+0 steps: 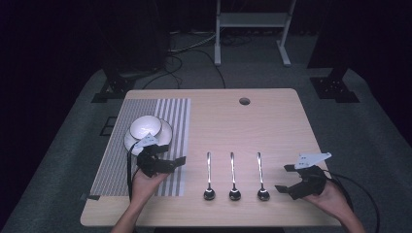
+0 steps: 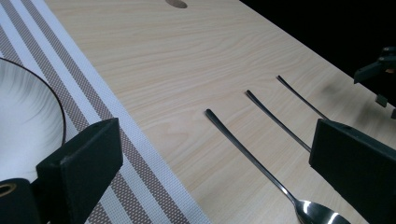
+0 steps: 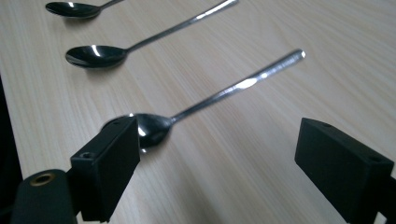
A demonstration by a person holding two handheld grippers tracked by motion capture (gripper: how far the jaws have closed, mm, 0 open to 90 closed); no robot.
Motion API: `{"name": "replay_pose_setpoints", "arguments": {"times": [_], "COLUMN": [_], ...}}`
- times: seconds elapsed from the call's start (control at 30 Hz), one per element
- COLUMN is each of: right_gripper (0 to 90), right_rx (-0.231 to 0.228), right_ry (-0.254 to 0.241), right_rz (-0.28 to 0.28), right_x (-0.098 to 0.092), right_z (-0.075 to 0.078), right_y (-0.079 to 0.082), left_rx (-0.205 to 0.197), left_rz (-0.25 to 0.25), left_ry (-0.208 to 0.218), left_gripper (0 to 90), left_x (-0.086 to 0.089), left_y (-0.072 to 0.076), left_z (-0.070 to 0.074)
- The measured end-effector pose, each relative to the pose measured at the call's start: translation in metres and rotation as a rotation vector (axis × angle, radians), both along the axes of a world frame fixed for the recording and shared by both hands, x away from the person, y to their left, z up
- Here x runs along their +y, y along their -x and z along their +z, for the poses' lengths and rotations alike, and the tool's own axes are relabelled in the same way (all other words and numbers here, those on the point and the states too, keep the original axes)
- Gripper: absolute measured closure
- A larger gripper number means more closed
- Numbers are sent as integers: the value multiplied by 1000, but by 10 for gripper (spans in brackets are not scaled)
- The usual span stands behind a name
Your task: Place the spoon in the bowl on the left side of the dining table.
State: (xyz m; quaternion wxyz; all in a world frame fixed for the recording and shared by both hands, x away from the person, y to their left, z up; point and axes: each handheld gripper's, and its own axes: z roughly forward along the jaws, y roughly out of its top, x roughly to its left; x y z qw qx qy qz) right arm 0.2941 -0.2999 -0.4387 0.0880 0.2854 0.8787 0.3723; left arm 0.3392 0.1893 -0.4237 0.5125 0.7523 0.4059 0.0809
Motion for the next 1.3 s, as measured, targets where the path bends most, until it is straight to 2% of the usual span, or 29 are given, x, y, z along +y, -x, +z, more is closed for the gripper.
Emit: {"name": "replay_pose_setpoints", "arguments": {"times": [0.17,0.3,0.6,0.77,1.03,1.07,1.17,1.3], "right_gripper": [128,128,128,136,154,186,205,293], "right_rx": [-9,-28,-18,-10,-6,-6,3,-5], "right_ry": [22,66,105,151,204,221,252,301], "right_rz": [56,106,176,246,311,343,374,427], "right_x": [18,38,64,84,108,116,128,140], "right_z": [7,13,18,19,21,21,20,18], "right_y": [-2,2,0,-5,-5,-5,-4,-4], "left_rx": [4,-3,7,6,7,7,9,13], "left_rz": [8,5,10,15,7,5,2,-1], "left_ry": [6,7,20,16,17,19,19,13], "left_gripper": [17,17,17,17,34,35,37,38], "left_x": [2,3,6,9,10,10,9,8], "left_y": [-2,-2,-4,-3,-4,-4,-4,-4], "left_z": [0,0,-1,0,-1,-1,-1,-2]}}
